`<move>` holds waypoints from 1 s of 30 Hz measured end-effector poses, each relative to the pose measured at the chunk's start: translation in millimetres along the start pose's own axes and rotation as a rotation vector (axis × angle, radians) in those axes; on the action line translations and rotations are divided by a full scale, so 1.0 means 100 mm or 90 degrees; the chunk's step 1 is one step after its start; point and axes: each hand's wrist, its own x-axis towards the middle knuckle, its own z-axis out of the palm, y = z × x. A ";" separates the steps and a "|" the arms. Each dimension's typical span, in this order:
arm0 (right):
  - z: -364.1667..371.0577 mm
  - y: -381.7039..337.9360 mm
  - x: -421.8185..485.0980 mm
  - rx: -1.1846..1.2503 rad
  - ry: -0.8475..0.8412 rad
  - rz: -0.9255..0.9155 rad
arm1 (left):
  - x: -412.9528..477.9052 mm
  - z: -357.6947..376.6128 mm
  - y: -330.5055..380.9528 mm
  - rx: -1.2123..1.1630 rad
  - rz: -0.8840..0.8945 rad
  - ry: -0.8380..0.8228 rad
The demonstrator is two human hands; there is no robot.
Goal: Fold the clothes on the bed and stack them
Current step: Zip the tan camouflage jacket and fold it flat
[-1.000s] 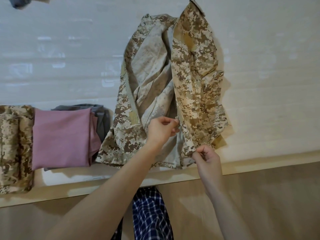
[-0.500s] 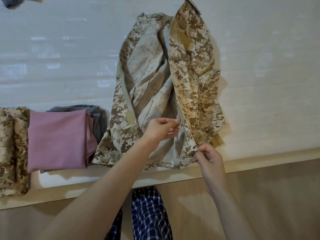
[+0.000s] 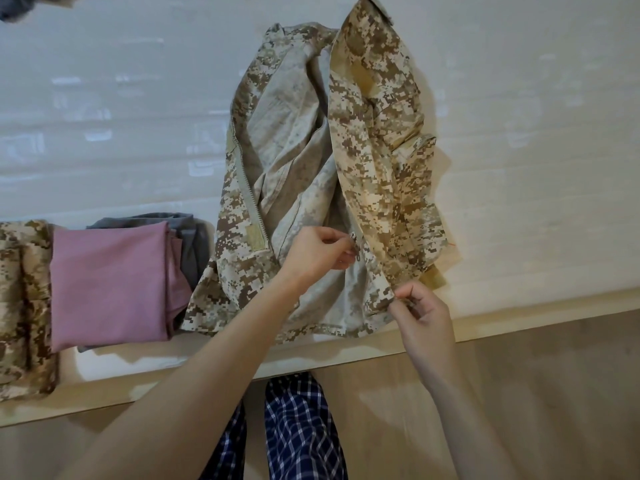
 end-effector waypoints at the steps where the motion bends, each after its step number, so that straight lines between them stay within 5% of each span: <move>1: -0.02 0.02 0.00 0.010 0.013 0.008 | -0.01 -0.02 0.01 -0.062 -0.030 -0.014; 5: -0.08 0.08 0.02 0.040 0.042 0.045 | 0.00 -0.08 0.06 -0.337 -0.226 -0.103; 8: -0.09 0.15 0.01 0.077 0.056 0.088 | 0.01 -0.07 0.08 -0.345 -0.299 -0.144; 12: -0.06 0.33 0.04 0.245 0.187 0.302 | 0.01 0.01 0.00 -0.258 -0.247 -0.097; 14: -0.01 0.40 0.09 0.114 0.175 0.400 | -0.02 0.07 -0.07 -0.216 -0.207 -0.051; 17: 0.09 0.35 0.16 -0.147 0.142 0.279 | -0.07 0.13 -0.14 -0.215 -0.153 0.014; 21: 0.25 0.06 0.40 -0.132 0.130 0.109 | -0.14 0.16 -0.15 -0.214 -0.101 0.058; 25: 0.38 -0.15 0.76 -0.155 0.037 0.108 | -0.21 0.18 -0.14 -0.256 -0.079 0.081; 30: 0.42 -0.14 1.00 -0.089 -0.125 0.249 | -0.28 0.02 -0.19 -0.417 -0.159 0.075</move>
